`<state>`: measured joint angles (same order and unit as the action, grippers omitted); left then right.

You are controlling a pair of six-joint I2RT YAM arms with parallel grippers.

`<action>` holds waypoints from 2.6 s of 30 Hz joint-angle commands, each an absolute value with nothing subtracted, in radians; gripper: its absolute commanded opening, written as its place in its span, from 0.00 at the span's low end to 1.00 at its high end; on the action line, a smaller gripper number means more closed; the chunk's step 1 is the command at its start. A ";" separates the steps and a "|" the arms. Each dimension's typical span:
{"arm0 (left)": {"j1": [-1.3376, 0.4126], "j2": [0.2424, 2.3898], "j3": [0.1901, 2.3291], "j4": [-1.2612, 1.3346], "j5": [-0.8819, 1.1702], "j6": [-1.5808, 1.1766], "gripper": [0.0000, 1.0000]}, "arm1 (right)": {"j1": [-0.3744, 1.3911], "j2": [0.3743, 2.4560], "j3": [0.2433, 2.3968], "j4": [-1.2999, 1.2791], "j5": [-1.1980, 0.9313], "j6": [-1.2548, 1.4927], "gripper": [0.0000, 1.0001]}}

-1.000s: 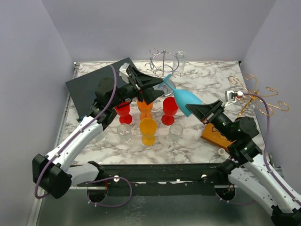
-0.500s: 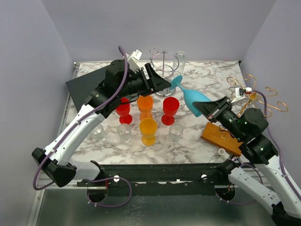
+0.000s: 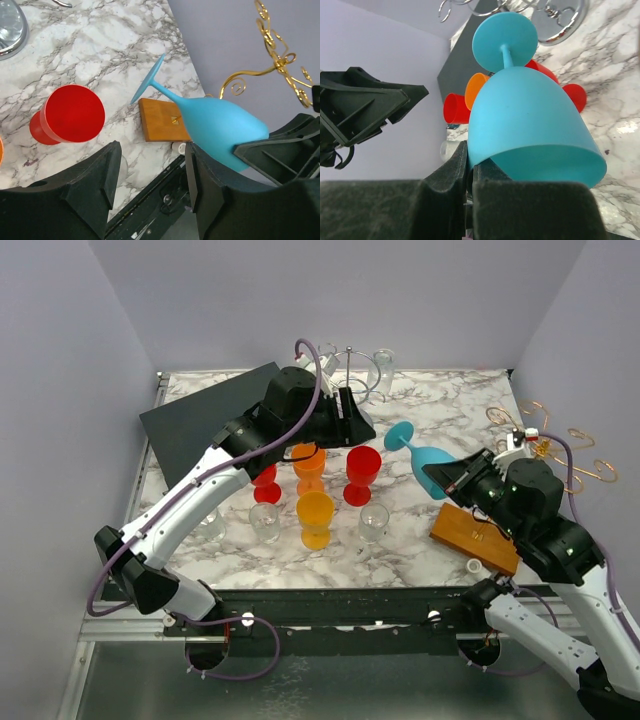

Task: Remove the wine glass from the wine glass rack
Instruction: Place the wine glass at the center of the board.

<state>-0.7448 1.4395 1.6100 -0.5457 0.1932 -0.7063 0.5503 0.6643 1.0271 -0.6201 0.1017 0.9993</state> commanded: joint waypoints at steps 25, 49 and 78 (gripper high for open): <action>-0.765 1.493 1.625 -0.568 0.204 -0.638 0.59 | 0.549 0.851 1.048 -0.889 0.133 0.911 0.01; -1.137 1.353 1.234 -0.044 -0.187 -0.551 0.60 | 0.549 0.764 1.049 -0.886 0.113 1.154 0.01; -1.451 1.601 1.417 0.137 -1.045 -0.448 0.47 | 0.549 0.758 1.059 -0.818 0.201 1.369 0.00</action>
